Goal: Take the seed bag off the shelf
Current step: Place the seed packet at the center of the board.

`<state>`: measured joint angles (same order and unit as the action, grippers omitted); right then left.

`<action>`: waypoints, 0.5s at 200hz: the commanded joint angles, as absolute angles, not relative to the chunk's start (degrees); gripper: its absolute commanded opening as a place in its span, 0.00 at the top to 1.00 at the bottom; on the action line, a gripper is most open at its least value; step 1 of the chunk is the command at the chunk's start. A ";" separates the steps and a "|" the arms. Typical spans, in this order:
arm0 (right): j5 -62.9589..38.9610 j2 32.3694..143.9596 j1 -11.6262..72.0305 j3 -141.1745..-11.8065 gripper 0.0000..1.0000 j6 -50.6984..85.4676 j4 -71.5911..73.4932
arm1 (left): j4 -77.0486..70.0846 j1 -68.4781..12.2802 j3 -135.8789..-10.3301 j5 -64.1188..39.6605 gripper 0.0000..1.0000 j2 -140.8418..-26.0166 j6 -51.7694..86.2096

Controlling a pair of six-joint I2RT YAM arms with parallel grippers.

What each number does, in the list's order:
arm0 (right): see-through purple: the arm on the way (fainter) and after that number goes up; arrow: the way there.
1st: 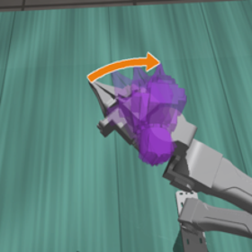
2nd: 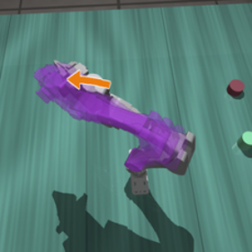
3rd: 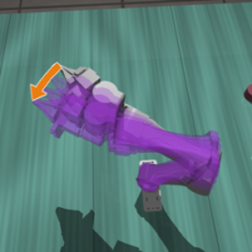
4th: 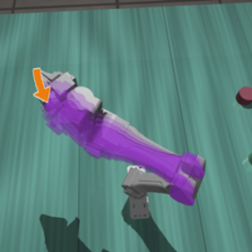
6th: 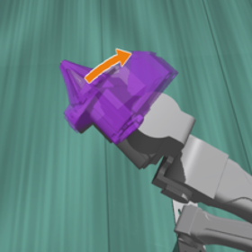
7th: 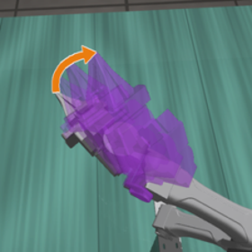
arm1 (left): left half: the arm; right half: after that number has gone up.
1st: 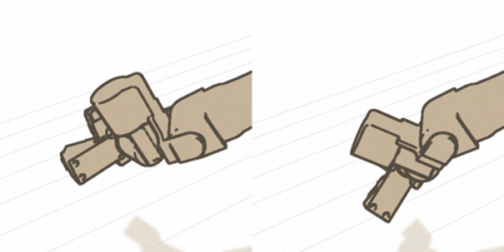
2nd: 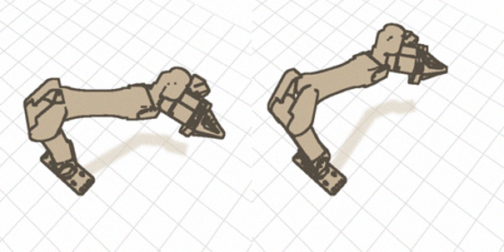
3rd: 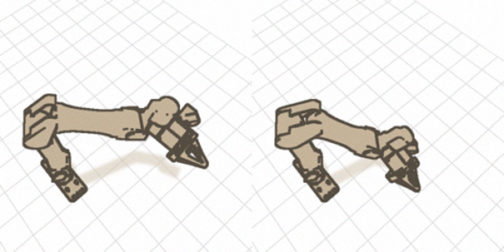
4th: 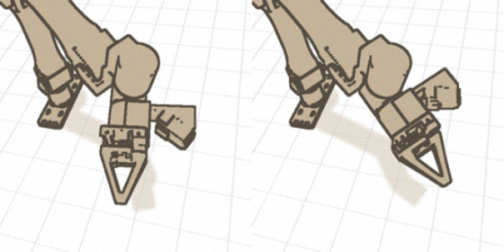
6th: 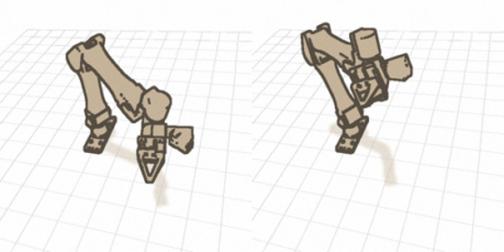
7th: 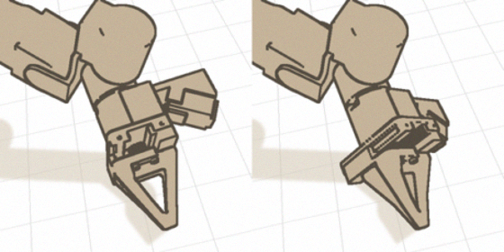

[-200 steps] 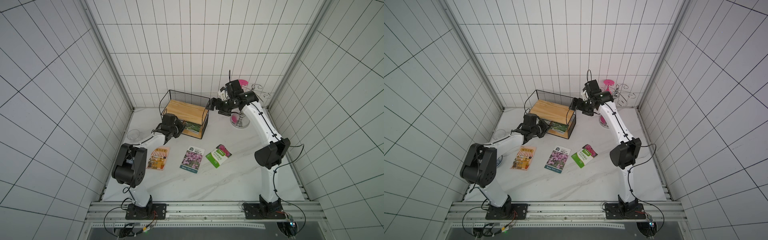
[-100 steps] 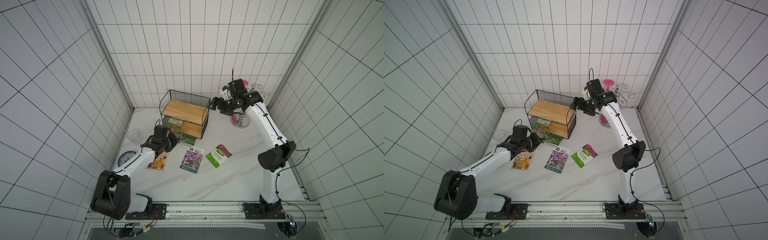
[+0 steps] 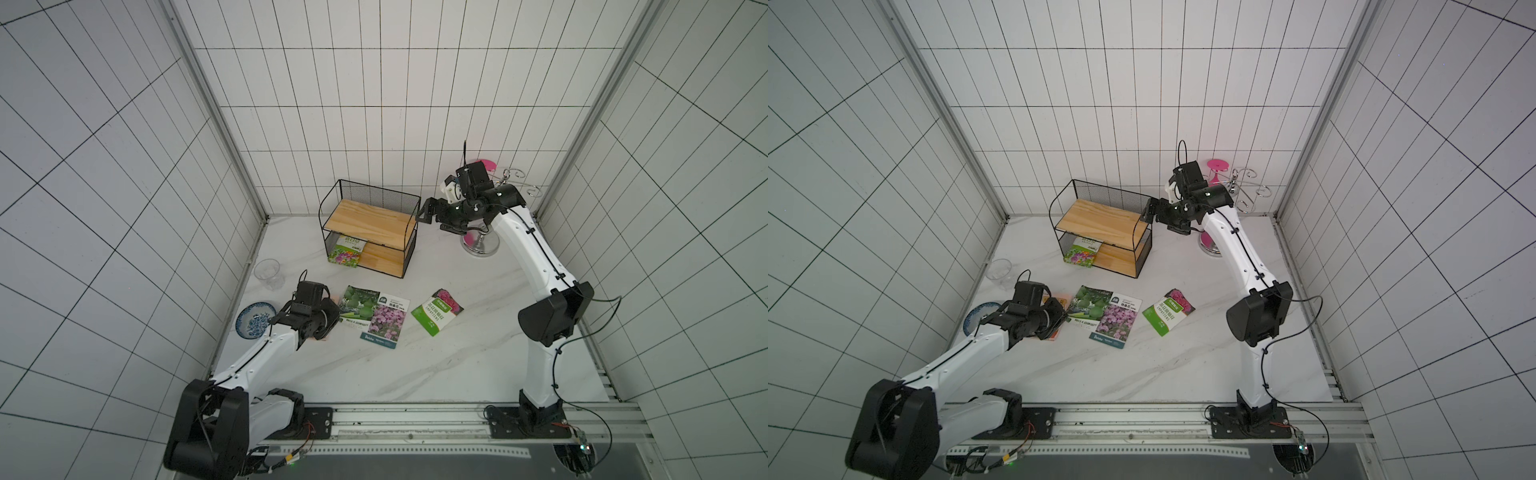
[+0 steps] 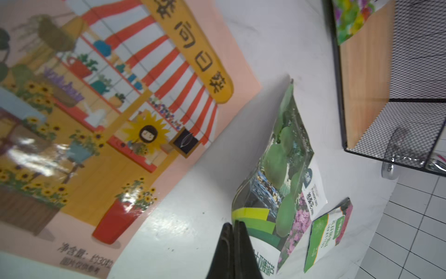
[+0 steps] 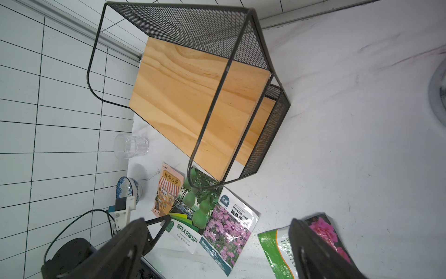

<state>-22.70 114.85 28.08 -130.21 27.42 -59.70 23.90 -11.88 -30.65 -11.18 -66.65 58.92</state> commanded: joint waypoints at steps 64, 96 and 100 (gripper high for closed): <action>-22.38 112.28 27.69 -128.40 0.04 26.72 -59.18 | 25.02 -11.51 -30.42 -9.17 0.60 -68.20 59.24; -22.18 112.32 27.62 -128.75 0.04 26.72 -59.15 | 29.79 -11.51 -31.87 -7.09 0.41 -66.83 58.54; -22.21 112.32 27.68 -128.76 0.04 26.78 -59.22 | 30.65 -11.51 -32.12 -6.79 0.41 -66.49 58.57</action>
